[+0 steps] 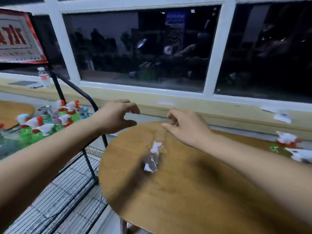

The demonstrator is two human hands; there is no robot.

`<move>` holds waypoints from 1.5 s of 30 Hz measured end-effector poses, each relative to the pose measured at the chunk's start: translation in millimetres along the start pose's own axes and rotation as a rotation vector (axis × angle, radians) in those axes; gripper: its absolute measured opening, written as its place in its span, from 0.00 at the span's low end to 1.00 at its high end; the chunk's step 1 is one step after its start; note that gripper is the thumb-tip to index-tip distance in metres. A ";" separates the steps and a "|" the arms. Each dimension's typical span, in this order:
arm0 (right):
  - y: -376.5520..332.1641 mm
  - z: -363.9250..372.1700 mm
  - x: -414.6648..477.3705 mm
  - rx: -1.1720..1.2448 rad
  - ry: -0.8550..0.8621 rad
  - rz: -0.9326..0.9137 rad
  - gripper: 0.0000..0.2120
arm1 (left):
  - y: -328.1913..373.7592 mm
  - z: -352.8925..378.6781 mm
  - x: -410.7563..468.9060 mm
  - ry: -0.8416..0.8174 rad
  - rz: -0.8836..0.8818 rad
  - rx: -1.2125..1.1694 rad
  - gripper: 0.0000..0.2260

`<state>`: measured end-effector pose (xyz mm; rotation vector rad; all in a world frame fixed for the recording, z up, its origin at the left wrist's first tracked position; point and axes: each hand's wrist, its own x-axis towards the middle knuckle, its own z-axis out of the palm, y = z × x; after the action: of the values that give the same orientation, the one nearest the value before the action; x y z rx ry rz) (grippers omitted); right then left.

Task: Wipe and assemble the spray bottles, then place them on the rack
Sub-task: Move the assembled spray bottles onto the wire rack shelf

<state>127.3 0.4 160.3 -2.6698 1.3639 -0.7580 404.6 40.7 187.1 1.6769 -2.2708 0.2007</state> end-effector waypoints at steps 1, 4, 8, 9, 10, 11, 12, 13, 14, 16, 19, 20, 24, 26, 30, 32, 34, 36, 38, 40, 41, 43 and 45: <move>13.4 -9.4 -10.8 -0.010 0.009 0.020 0.17 | 16.0 8.5 11.6 -0.003 0.022 -0.014 0.17; 53.3 -37.6 -43.4 -0.052 0.022 0.092 0.16 | 66.1 35.8 45.9 -0.009 0.077 -0.077 0.16; 101.9 -72.8 -83.7 -0.103 0.044 0.186 0.17 | 135.0 68.6 79.2 -0.024 0.174 -0.159 0.15; 114.6 -80.9 -93.1 -0.112 0.044 0.211 0.17 | 150.4 76.9 86.3 -0.037 0.189 -0.181 0.14; 127.2 -89.5 -102.6 -0.122 0.041 0.241 0.16 | 165.8 85.2 93.4 -0.054 0.200 -0.202 0.14; 140.1 -98.0 -112.0 -0.134 0.038 0.269 0.16 | 180.0 93.9 99.8 -0.070 0.211 -0.220 0.14; 152.4 -106.2 -121.2 -0.152 0.038 0.292 0.15 | 192.9 103.0 106.0 -0.085 0.225 -0.235 0.13; 164.5 -114.1 -130.5 -0.176 0.042 0.314 0.15 | 205.7 111.4 111.7 -0.101 0.240 -0.248 0.14; 175.7 -122.0 -139.3 -0.202 0.045 0.340 0.14 | 218.1 119.1 117.1 -0.117 0.252 -0.259 0.14; 197.7 -137.2 -156.9 -0.249 0.046 0.403 0.13 | 243.9 133.5 127.0 -0.140 0.274 -0.285 0.14; 228.6 -156.0 -181.7 -0.302 0.058 0.496 0.11 | 283.9 153.2 141.5 -0.159 0.306 -0.327 0.15; 238.1 -161.8 -189.8 -0.317 0.053 0.522 0.11 | 297.5 159.2 146.0 -0.164 0.318 -0.336 0.15; 271.4 -183.1 -220.7 -0.405 0.009 0.566 0.12 | 348.7 178.6 165.4 -0.177 0.348 -0.379 0.17; 283.5 -190.7 -234.6 -0.443 -0.001 0.584 0.13 | 372.3 185.1 175.3 -0.167 0.367 -0.395 0.19; 299.9 -197.5 -257.4 -0.490 -0.014 0.633 0.15 | 414.0 192.0 190.9 -0.129 0.399 -0.431 0.21; 304.1 -198.3 -266.0 -0.495 -0.049 0.685 0.17 | 430.0 194.6 195.9 -0.102 0.416 -0.424 0.21; 307.2 -196.5 -273.4 -0.495 -0.106 0.728 0.18 | 442.0 197.2 199.1 -0.089 0.432 -0.415 0.20; 308.7 -194.2 -279.4 -0.494 -0.145 0.756 0.18 | 450.0 200.9 201.8 -0.101 0.433 -0.393 0.18; 309.2 -193.4 -283.5 -0.471 -0.158 0.772 0.18 | 455.7 203.8 202.8 -0.114 0.424 -0.375 0.18; 308.3 -193.8 -284.9 -0.415 -0.175 0.797 0.17 | 459.0 206.6 203.3 -0.121 0.415 -0.380 0.17; 308.6 -194.1 -285.5 -0.387 -0.186 0.808 0.16 | 460.2 207.6 203.0 -0.125 0.407 -0.392 0.16; 310.5 -193.6 -286.8 -0.353 -0.203 0.816 0.10 | 461.0 209.5 201.4 -0.130 0.383 -0.432 0.17; 314.2 -192.0 -289.1 -0.340 -0.203 0.815 0.05 | 459.2 211.3 199.8 -0.137 0.357 -0.447 0.19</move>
<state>-335.5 65.6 131.7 -1.9557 2.4017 -0.1661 -119.4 -62.2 85.9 1.0871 -2.4654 -0.3329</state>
